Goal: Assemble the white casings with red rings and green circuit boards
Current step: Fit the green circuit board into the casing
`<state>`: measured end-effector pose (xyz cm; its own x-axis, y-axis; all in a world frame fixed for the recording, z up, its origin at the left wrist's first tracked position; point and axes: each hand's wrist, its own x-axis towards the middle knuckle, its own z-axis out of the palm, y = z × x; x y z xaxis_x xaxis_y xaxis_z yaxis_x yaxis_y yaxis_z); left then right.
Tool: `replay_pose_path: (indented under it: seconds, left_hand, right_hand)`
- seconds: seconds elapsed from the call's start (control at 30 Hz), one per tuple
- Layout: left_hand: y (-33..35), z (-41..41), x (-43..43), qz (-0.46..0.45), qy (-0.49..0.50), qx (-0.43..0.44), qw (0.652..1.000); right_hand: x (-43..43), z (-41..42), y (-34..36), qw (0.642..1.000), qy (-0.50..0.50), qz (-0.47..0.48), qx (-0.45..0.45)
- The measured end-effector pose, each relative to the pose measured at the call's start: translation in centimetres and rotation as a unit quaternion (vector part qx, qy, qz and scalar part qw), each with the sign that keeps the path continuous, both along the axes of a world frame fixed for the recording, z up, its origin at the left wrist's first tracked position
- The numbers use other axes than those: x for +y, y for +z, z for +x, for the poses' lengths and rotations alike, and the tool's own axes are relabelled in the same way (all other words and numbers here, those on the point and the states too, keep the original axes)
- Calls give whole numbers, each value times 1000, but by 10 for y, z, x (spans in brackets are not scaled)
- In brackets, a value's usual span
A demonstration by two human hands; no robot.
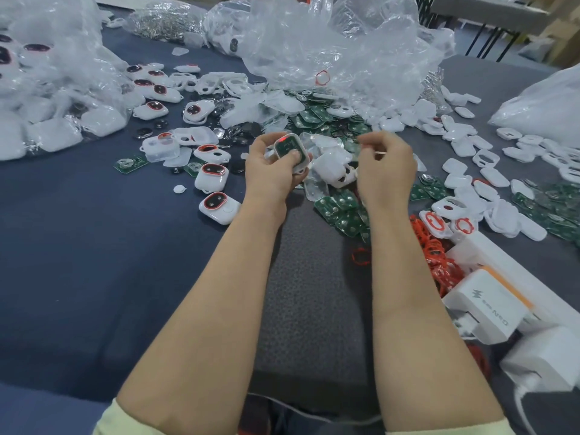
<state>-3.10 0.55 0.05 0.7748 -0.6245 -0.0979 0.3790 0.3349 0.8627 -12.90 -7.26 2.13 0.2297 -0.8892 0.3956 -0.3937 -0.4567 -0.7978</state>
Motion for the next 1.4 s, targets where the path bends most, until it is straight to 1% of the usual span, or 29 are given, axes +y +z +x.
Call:
replay_pose_path:
  seconds: [0.07, 0.17, 0.3, 0.4, 0.47, 0.6, 0.67, 0.7, 0.73, 0.77, 0.8, 0.83, 0.9, 0.93, 0.97, 1.0, 1.1, 1.17, 1.4]
  left_hand:
    - [-1, 0, -1, -2, -2, -6, 1000]
    - [-2, 0, -2, -6, 7, -2, 1000]
    - [-2, 0, -3, -21, 11, 25, 999]
    - [-1, 0, -4, -16, 10, 10, 1000]
    - [0, -1, -4, -12, 11, -5, 1000]
    - [0, -2, -4, -16, 10, -14, 1000]
    - [0, -2, -3, -24, 15, -4, 1000]
    - [1, -2, -3, -26, 16, 2, 1000]
    - [1, -2, -3, -25, 17, 6, 1000]
    - [1, -2, -3, -22, 17, 11, 1000]
    - [1, -2, -3, -19, 17, 15, 1000]
    - [1, -1, -2, -18, 15, 19, 1000]
    - [2, -1, -2, -17, 13, 21, 1000]
    - [2, -1, -2, -17, 13, 21, 1000]
    - [2, -1, -2, -17, 13, 22, 1000]
    - [2, -1, -1, -16, 13, 24, 1000]
    - [3, -1, -1, -15, 13, 26, 999]
    - [3, -2, 0, -17, 11, 31, 999]
    - [8, -3, 1, -27, 2, 58, 998]
  right_hand:
    - [-6, -5, -3, 1000, -21, 10, 19]
    - [-5, -8, -6, 998, 9, 9, 69]
    - [2, 2, -10, 981, 72, -29, 177]
    - [7, 11, -15, 964, 63, -34, 255]
    - [10, 14, -18, 964, 53, -29, 261]
    - [11, 14, -21, 970, 47, -40, 234]
    - [11, 13, -21, 978, 47, -44, 198]
    - [11, 13, -19, 986, 49, -40, 153]
    - [11, 12, -16, 994, 53, -26, 92]
    - [11, 10, -12, 998, 61, 9, 21]
    - [11, 9, -8, 993, 79, 70, -52]
    - [11, 7, -3, 974, 110, 151, -128]
    - [10, 6, 1, 899, 185, 299, -259]
    - [10, 6, 3, 868, 207, 342, -294]
    - [10, 5, 3, 850, 218, 368, -308]
    - [10, 6, 3, 840, 224, 383, -313]
    - [11, 7, 2, 822, 235, 406, -324]
    - [11, 8, 1, 816, 230, 417, -327]
    - [11, 14, -7, 854, 190, 392, -284]
